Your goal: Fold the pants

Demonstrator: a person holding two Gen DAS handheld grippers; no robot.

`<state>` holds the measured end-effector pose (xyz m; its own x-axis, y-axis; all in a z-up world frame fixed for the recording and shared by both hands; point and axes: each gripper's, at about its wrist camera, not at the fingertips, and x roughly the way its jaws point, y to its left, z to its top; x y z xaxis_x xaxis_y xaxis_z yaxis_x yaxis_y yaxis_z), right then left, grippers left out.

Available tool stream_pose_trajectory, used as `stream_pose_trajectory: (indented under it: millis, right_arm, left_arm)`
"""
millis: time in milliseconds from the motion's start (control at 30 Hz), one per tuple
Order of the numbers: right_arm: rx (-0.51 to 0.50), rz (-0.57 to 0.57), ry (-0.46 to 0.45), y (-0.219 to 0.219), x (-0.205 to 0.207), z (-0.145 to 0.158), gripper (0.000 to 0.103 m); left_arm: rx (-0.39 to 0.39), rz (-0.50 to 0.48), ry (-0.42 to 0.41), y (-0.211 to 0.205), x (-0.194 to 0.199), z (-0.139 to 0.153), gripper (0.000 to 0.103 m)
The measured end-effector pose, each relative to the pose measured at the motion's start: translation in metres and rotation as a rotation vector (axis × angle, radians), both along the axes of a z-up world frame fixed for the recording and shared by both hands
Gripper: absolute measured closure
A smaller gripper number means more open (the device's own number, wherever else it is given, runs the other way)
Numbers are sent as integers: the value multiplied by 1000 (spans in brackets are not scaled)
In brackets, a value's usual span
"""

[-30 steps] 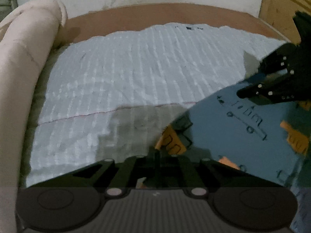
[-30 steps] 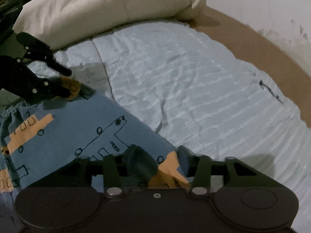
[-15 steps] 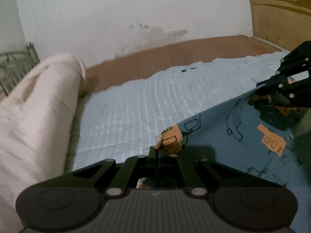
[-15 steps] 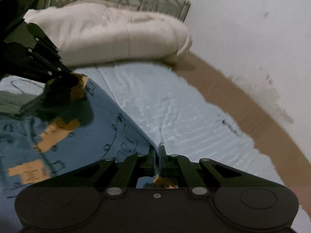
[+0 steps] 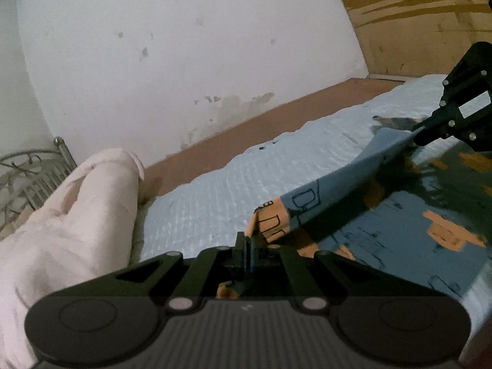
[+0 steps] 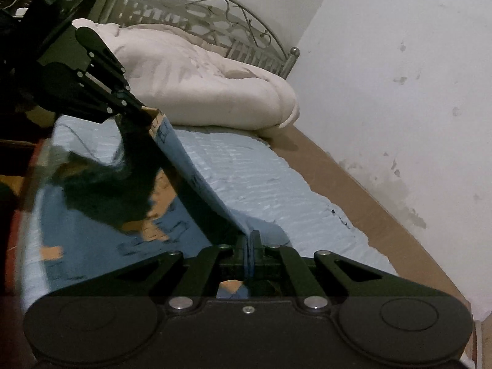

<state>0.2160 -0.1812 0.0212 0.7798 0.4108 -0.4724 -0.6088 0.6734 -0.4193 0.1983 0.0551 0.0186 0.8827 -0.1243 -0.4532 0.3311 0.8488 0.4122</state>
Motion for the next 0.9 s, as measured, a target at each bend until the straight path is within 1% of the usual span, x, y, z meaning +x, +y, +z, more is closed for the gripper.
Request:
stream_pose_trajectory:
  millis: [100, 167, 333, 500, 600, 700, 767, 900]
  right_arm:
    - [13, -22, 6, -2, -28, -6, 103]
    - [27, -39, 19, -3, -46, -12, 103]
    - [37, -68, 58, -3, -81, -36, 103]
    - [76, -104, 129, 0, -92, -59, 103]
    - [106, -125, 146, 0, -95, -65, 103]
    - [114, -136, 130, 2, -97, -64, 103]
    - [117, -134, 125, 3, -97, -60, 103]
    - [105, -127, 131, -4, -101, -53, 103]
  left_arm:
    - [34, -9, -21, -5, -22, -12, 102]
    - [55, -7, -15, -8, -30, -25, 102]
    - [65, 19, 5, -16, -41, -50, 102]
    - [66, 40, 37, -17, -40, -60, 102]
    - [69, 35, 41, -15, -48, -61, 103]
    - [66, 24, 53, -13, -49, -59, 103]
    - [55, 14, 71, -10, -53, -63, 103]
    - [63, 7, 98, -7, -58, -72, 103]
